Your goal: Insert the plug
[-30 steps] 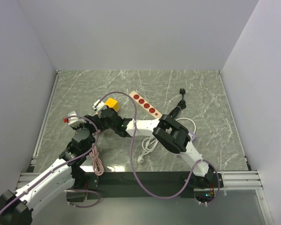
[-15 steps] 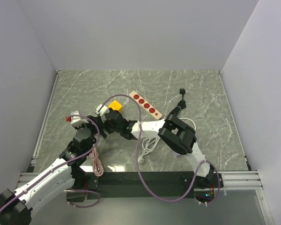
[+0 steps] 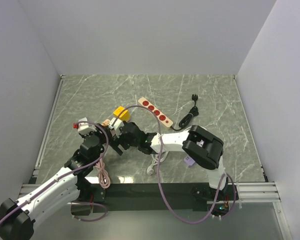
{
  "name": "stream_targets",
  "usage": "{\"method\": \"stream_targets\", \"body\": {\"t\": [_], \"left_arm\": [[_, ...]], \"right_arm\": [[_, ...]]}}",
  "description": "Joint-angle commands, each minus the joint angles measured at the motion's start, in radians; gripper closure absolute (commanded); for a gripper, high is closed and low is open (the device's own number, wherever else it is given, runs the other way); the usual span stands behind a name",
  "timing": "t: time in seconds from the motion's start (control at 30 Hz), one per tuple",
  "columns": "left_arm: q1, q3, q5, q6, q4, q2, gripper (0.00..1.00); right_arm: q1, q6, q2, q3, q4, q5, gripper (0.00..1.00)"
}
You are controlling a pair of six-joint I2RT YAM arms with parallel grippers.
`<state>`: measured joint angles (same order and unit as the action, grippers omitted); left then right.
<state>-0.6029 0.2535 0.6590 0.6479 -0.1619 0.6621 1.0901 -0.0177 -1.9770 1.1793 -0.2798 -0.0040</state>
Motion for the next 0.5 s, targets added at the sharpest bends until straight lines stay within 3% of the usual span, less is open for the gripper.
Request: {"method": "stream_targets", "body": {"t": [0.0,0.33,0.47], "left_arm": [[-0.001,0.023,-0.003,-0.013,0.009,-0.005,0.38],[-0.001,0.035,-0.038,-0.074,-0.105,0.079,0.38],[-0.003,0.006,-0.146,-0.145,-0.231,0.117,0.39]], "right_arm": [[0.007,0.005,0.121,-0.047,-0.073,0.037,0.04],[0.002,0.016,0.418,-0.222,0.039,0.189,0.03],[-0.001,0.157,0.492,-0.224,0.213,0.352,0.02]]}}
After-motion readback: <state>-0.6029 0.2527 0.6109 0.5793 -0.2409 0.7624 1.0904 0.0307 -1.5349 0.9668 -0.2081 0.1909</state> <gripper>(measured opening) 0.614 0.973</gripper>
